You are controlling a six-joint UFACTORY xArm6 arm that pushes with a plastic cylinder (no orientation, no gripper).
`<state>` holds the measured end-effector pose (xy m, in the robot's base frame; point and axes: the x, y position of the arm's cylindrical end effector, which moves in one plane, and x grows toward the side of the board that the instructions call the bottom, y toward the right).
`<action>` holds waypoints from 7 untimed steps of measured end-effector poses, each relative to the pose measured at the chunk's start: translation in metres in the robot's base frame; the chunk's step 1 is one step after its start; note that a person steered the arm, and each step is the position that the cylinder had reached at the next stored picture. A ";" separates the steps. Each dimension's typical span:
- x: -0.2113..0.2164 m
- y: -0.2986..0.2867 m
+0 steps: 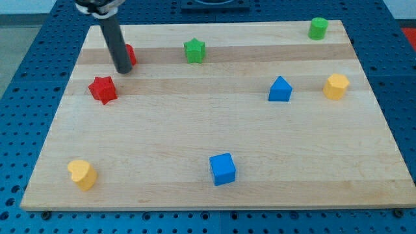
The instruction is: Push the red circle to the top left side of the board
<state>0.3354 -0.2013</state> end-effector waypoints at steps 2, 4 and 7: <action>-0.020 0.001; -0.050 0.001; -0.072 0.033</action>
<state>0.2634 -0.1684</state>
